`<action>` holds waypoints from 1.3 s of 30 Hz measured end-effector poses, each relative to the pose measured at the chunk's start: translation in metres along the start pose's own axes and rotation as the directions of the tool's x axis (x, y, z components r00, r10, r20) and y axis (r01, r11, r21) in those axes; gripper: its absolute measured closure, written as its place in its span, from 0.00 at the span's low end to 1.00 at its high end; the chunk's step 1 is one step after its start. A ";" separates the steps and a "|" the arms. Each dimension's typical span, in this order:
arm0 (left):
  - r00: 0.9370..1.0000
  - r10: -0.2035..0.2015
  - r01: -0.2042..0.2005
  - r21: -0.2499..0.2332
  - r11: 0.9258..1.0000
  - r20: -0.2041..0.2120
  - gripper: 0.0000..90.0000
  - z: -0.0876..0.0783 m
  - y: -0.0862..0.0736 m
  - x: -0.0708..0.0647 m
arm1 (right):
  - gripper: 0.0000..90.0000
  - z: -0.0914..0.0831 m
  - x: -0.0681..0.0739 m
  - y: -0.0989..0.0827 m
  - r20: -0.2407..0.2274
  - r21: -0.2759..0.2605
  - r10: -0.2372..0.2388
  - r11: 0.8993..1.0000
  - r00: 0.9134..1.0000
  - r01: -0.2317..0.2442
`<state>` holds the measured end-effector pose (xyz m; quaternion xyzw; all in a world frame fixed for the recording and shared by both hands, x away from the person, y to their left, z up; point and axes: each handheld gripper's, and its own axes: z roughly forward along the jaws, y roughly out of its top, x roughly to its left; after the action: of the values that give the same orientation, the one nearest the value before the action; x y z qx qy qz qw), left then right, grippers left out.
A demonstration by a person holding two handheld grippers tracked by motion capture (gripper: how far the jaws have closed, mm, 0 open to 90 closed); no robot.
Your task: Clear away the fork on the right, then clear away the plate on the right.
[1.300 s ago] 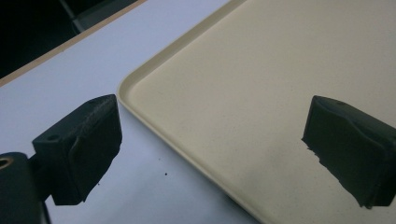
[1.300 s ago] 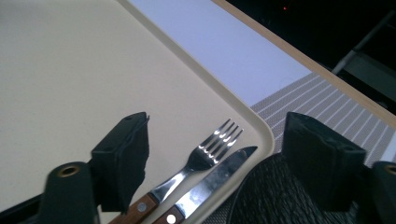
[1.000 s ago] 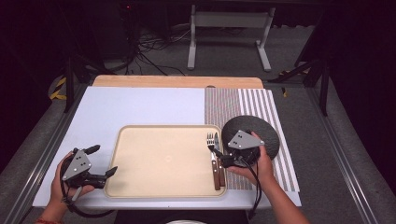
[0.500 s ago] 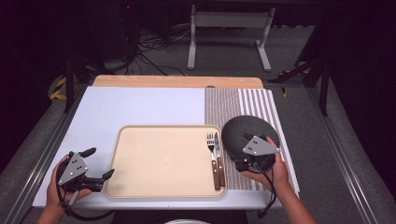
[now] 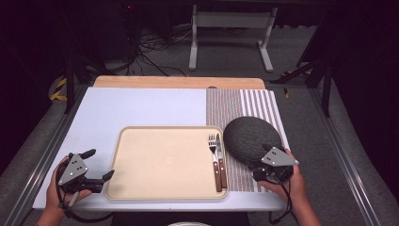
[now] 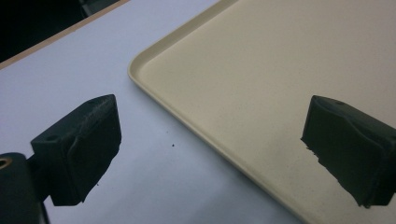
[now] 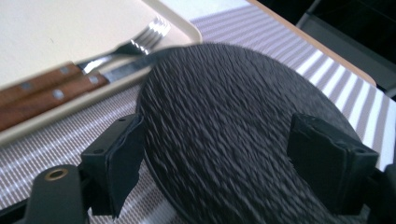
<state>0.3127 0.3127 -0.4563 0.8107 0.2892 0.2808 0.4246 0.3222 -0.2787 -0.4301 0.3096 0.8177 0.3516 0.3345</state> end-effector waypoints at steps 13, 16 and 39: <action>1.000 -0.003 0.003 -0.002 1.000 -0.003 0.06 -0.001 0.000 0.001 | 0.21 -0.006 0.000 -0.031 0.011 0.034 0.023 0.999 1.000 -0.023; 1.000 -0.009 0.009 -0.002 1.000 -0.001 0.06 0.000 0.000 0.002 | 0.21 -0.006 -0.001 -0.036 0.018 0.040 0.018 0.999 1.000 -0.019; 1.000 0.008 -0.008 0.004 1.000 -0.013 0.06 0.000 0.002 -0.003 | 0.33 -0.001 -0.005 -0.038 0.090 0.105 -0.149 0.985 0.985 0.139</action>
<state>0.3109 0.3097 -0.4547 0.8107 0.2894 0.2874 0.4200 0.3143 -0.3038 -0.4581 0.2825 0.8369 0.2704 0.3831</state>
